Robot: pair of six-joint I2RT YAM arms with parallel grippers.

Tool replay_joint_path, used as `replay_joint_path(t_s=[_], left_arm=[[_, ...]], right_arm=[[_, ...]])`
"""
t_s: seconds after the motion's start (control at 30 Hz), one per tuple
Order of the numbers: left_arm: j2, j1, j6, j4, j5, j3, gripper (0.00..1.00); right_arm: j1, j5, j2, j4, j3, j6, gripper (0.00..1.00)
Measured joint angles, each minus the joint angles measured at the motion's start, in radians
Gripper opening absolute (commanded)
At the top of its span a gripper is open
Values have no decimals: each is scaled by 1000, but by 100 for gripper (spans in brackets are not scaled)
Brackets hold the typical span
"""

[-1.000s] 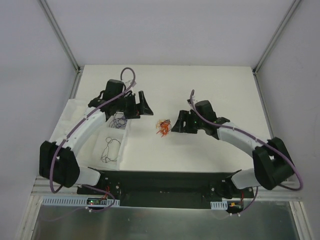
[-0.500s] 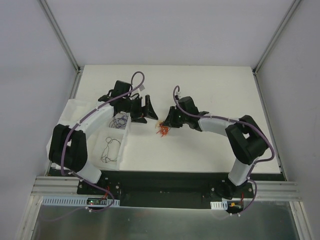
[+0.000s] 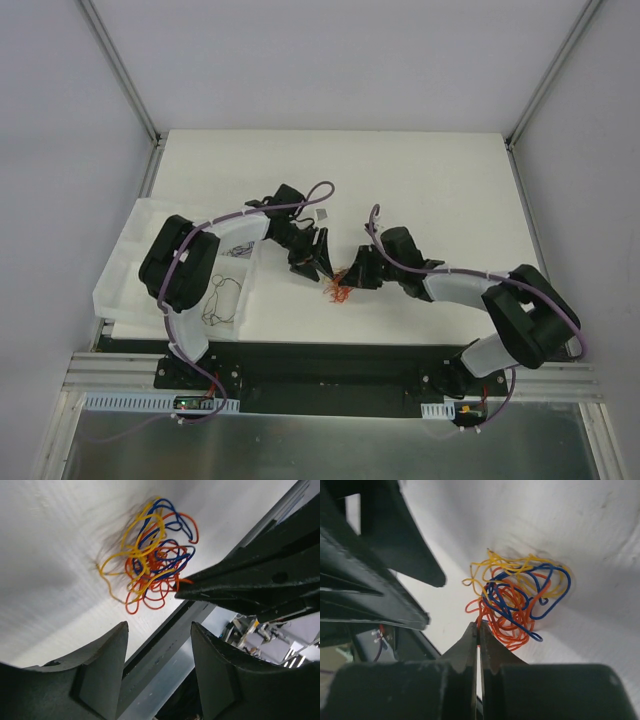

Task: Untangle the cables

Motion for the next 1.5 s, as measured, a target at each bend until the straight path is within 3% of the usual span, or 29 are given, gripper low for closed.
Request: replay_joint_path(t_s=[0.33, 0.5, 0.8, 0.9, 1.1, 1.23, 1.37, 1.5], left_arm=[[20, -84, 134, -100, -77, 83, 52], [40, -96, 147, -121, -105, 85, 54], [56, -137, 159, -137, -106, 107, 49], [77, -160, 162, -137, -107, 113, 38], [89, -181, 165, -145, -163, 114, 1], [84, -180, 171, -148, -231, 114, 0], [35, -180, 185, -169, -328, 114, 0], [-85, -180, 215, -179, -410, 113, 0]], right_arm=[[-11, -101, -133, 27, -59, -15, 1], [-14, -108, -134, 28, -77, -20, 1], [-23, -123, -179, 29, -96, -21, 1], [-23, -124, -184, 30, -97, -19, 1], [-23, -127, -198, 66, -133, 3, 1], [-23, -109, -236, 52, -150, 6, 14], [-20, 29, -327, -93, -145, -37, 10], [-16, 269, -428, -301, -131, -101, 12]])
